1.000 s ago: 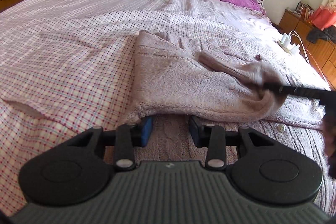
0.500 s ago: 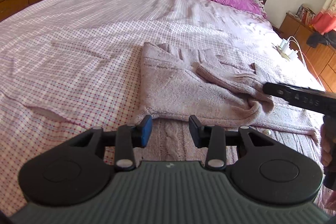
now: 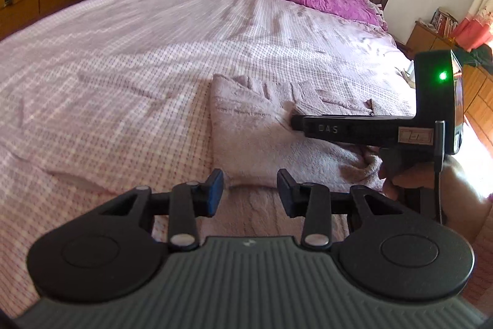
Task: Fold small clothes
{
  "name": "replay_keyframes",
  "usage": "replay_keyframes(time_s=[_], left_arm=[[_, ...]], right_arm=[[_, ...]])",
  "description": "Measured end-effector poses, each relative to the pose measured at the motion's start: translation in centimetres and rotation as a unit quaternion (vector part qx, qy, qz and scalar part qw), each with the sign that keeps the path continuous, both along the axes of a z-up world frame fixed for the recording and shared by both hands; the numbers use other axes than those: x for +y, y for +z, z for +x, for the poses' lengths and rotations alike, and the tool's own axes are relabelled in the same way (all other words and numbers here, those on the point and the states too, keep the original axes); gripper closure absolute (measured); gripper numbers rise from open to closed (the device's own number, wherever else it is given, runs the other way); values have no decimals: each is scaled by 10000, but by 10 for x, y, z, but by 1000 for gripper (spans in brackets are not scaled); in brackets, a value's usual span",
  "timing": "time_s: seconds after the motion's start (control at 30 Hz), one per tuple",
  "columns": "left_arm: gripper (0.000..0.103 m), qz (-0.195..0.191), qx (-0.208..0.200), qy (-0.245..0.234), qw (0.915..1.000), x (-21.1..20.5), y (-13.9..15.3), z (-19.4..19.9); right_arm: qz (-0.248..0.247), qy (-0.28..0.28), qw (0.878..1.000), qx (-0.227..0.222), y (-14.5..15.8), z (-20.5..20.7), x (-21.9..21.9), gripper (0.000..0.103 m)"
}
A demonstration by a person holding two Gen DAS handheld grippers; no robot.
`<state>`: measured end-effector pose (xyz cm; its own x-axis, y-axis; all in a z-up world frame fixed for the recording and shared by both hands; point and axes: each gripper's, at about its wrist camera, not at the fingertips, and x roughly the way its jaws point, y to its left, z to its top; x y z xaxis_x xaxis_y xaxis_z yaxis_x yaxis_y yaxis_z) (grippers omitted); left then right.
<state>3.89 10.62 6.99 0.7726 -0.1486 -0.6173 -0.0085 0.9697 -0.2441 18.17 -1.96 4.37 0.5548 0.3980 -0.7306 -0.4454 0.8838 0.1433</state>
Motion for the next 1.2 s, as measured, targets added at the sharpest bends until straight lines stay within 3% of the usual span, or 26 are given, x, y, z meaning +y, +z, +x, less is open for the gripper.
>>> replay_keyframes(time_s=[0.07,0.1,0.37,0.63,0.73,0.87,1.07,1.2], left_arm=[[63,106,-74,-25,9999,0,5,5],[63,148,-110,-32,9998,1,7,7],[63,108,-209,-99,9997,-6,14,33],[63,236,-207,-219,9993,-21,1,57],[63,320,-142,-242,9991,-25,-7,61],[63,397,39,-194,9990,-26,-18,65],[63,496,167,-171,9985,-28,-26,68],[63,587,187,-202,9979,-30,-25,69]], right_arm=[[127,-93,9999,-13,2,1,-8,87],[175,-126,9997,-68,6,1,-13,91],[584,-575,9923,-932,67,-9,-66,93],[865,-1424,9742,-1520,112,-26,-160,93],[962,-1739,9682,-1520,106,-40,-199,94],[999,-2133,9630,-1311,73,-63,-249,93],[1193,-2610,9573,-342,2,-89,-300,91],[1380,-2601,9556,55,-15,-103,-311,88]])
